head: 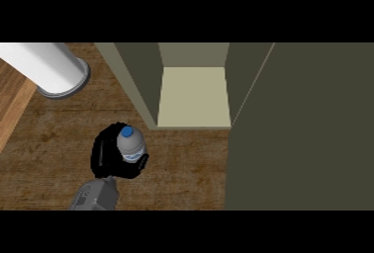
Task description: Pick up the bottled water, place it into the cabinet and close the cabinet
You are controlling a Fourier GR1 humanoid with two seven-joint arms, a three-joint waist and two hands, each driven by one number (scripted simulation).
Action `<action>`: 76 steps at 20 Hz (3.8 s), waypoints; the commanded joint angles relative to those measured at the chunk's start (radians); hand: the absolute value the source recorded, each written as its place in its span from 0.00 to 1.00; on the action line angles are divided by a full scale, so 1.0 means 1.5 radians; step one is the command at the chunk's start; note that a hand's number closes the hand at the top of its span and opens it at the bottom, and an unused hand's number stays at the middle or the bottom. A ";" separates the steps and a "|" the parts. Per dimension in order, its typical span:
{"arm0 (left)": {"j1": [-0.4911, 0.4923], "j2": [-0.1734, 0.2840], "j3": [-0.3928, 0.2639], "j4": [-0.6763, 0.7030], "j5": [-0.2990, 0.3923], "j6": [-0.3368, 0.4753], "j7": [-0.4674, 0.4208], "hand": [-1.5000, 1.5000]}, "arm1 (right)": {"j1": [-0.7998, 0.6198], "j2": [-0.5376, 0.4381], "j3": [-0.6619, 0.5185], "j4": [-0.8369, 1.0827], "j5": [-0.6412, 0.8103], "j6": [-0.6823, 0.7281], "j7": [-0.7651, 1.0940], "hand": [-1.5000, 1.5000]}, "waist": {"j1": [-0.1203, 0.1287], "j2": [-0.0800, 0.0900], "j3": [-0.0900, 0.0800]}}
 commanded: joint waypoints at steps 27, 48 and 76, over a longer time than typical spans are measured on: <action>-0.310 -0.002 -0.396 -0.254 0.045 0.665 0.316 1.00 | -0.050 -0.014 -0.057 -0.062 -0.086 -0.004 0.070 0.00 | -0.017 0.004 0.000; -0.487 -0.001 -0.263 0.153 0.120 0.580 0.198 1.00 | -0.056 -0.021 -0.098 -0.025 -0.130 0.041 0.061 0.00 | -0.033 0.010 -0.001; -0.646 -0.001 -0.209 0.504 0.100 0.506 0.075 0.00 | -0.141 -0.025 -0.103 0.017 -0.101 0.035 0.079 0.00 | -0.037 0.013 -0.001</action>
